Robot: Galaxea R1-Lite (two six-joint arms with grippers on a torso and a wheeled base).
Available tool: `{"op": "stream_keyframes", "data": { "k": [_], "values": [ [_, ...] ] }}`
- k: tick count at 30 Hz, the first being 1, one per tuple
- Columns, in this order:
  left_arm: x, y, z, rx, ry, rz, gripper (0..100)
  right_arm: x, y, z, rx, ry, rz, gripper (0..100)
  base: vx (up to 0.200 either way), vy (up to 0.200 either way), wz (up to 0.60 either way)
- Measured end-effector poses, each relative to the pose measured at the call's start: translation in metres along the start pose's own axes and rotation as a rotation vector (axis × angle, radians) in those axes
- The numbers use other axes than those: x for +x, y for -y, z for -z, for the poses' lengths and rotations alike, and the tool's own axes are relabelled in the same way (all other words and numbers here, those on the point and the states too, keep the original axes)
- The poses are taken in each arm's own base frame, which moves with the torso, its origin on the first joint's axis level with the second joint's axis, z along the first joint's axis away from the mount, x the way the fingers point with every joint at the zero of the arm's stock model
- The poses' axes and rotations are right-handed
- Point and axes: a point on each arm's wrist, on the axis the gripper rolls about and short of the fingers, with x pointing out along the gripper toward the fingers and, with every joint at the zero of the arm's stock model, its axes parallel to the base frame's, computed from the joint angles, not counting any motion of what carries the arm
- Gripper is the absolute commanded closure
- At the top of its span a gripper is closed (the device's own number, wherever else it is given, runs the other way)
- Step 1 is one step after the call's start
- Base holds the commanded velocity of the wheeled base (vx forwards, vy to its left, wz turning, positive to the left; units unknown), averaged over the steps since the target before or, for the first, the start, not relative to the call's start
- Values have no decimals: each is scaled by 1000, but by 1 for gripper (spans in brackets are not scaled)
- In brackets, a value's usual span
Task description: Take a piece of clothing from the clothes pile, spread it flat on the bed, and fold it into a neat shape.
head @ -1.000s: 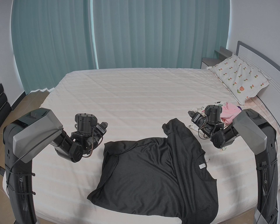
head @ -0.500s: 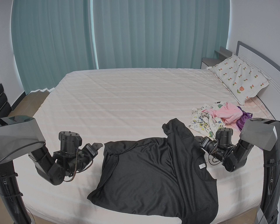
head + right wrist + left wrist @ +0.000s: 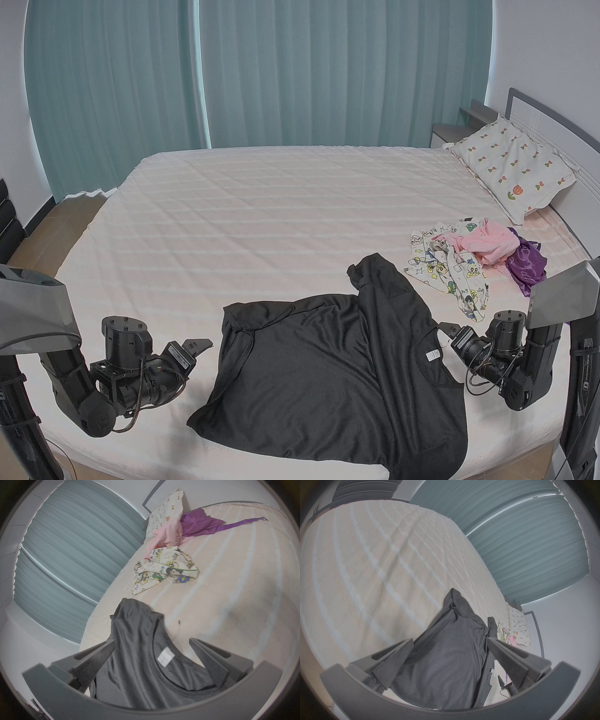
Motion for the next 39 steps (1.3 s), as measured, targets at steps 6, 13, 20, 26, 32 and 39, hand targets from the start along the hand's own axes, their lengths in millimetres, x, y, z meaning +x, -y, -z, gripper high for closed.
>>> {"op": "stream_keyframes", "data": {
  "k": [6,13,20,26,32,39],
  "values": [
    [-2,-5,4,-3,-23,-18,0,-5,7,4,5,-16,25,0,-200,0,0],
    [0,-10,8,2,-40,-43,0,-5,9,5,5,-23,36,0,-29,0,0],
    [14,-13,17,33,-46,-59,0,-4,9,6,2,-25,34,0,0,0,0],
    [27,-14,24,86,-20,-72,0,-4,8,7,-1,-27,30,0,0,0,0],
    [39,-24,29,177,31,-148,0,-3,8,8,-5,-30,31,0,0,0,0],
    [47,-30,32,189,34,-177,0,-2,8,8,-5,-30,30,0,0,0,0]
  ]
}}
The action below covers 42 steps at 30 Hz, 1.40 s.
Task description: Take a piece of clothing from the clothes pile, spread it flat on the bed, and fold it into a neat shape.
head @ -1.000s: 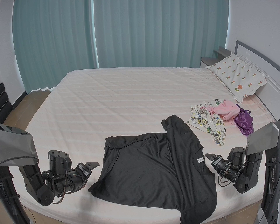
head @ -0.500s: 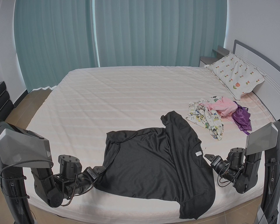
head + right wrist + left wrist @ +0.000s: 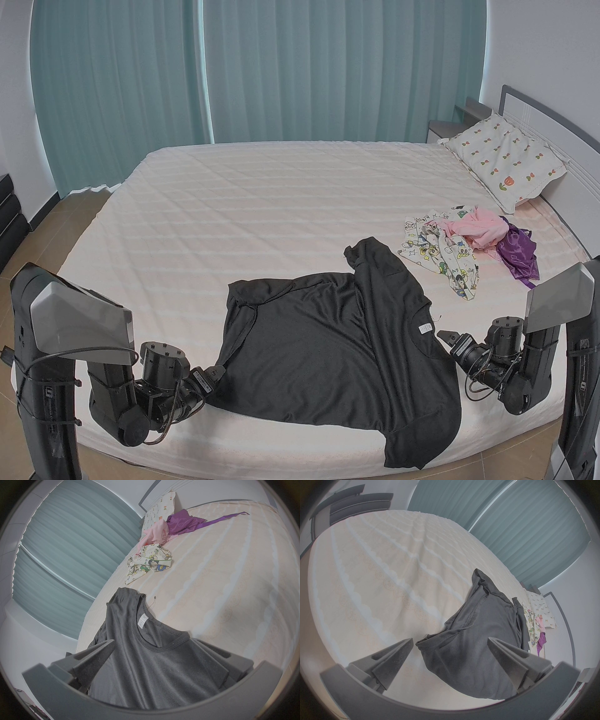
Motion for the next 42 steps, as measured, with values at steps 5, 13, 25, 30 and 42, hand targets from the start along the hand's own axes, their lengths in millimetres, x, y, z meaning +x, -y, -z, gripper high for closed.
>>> {"op": "stream_keyframes", "data": {
  "k": [5,13,25,30,42],
  "values": [
    [8,-3,2,21,13,-29,0,0,0,0,0,0,0,0,0,0,0],
    [13,-9,4,37,13,-61,100,1,-1,0,-1,2,-3,0,0,0,0],
    [-9,-28,15,175,-24,-181,100,0,-1,-1,2,2,-4,0,0,0,0],
    [-23,-35,22,224,-87,-248,100,0,-1,-1,2,3,-4,0,0,0,0],
    [-40,-34,32,293,-180,-308,0,0,-1,-1,2,3,-4,0,0,0,0]
  ]
}}
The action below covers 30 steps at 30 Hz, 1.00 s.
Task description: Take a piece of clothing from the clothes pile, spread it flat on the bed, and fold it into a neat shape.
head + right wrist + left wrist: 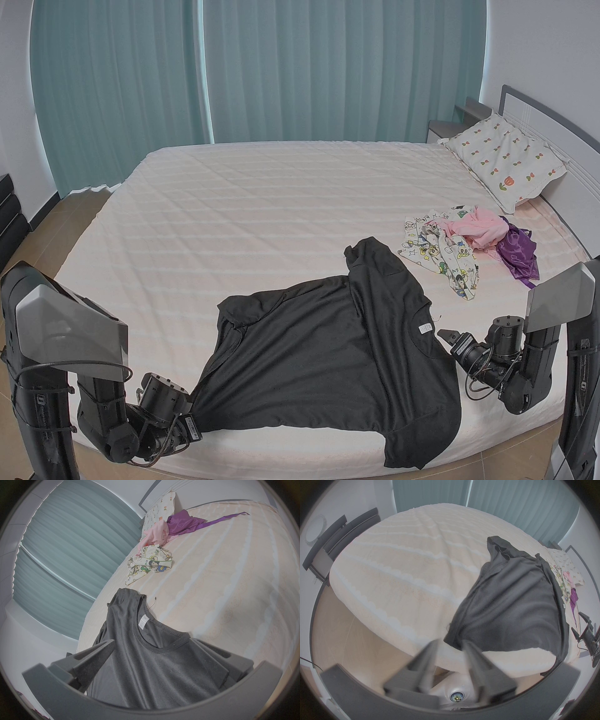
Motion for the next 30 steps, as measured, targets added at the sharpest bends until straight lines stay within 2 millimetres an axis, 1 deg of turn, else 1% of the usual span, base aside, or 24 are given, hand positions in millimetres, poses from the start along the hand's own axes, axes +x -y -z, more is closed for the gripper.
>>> {"op": "stream_keyframes", "data": {
  "k": [4,7,16,20,25,30],
  "values": [
    [-1,2,0,6,3,9,0,0,0,0,0,1,0,0,0,0,0],
    [-3,4,-4,-6,24,26,0,0,0,0,0,0,0,0,0,0,0],
    [-18,13,-29,-102,100,151,0,0,0,0,0,0,-2,0,0,0,0],
    [-19,15,-37,-132,124,173,0,0,0,0,-1,-2,-2,0,200,0,0],
    [-20,16,-40,-142,135,181,0,-1,-1,1,-1,-3,-2,0,200,0,0],
    [-20,16,-40,-143,135,186,0,0,-1,0,-1,-3,-3,0,0,0,0]
  ]
}}
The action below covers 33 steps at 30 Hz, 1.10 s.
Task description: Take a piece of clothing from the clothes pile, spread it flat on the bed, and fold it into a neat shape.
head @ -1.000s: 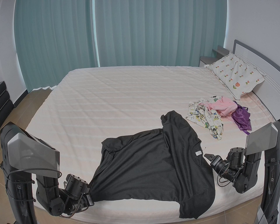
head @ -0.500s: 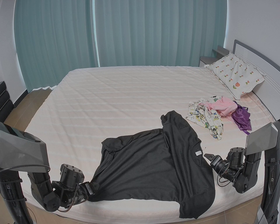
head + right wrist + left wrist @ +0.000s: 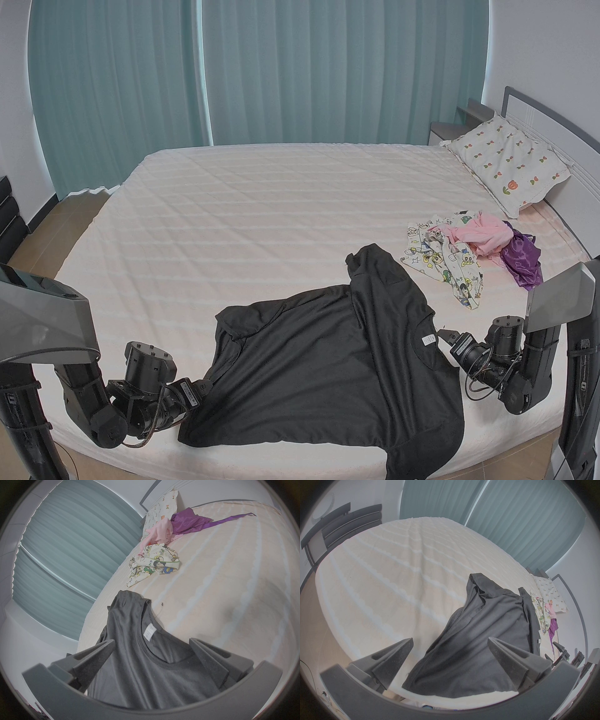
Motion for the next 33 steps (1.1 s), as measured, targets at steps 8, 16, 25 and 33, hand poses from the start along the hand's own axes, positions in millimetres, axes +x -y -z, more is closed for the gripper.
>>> {"op": "stream_keyframes", "data": {
  "k": [8,16,25,33],
  "values": [
    [1,1,1,-22,-38,35,0,0,0,0,-1,-1,-1,0,0,-25,0],
    [5,4,0,-32,-38,42,0,0,-1,1,-2,-2,-2,0,0,-200,0],
    [11,11,-5,-129,-18,63,0,0,-1,1,-1,-1,-2,0,0,-67,0],
    [23,21,-32,-200,82,114,0,0,-1,1,1,-2,-1,0,0,0,0]
  ]
}}
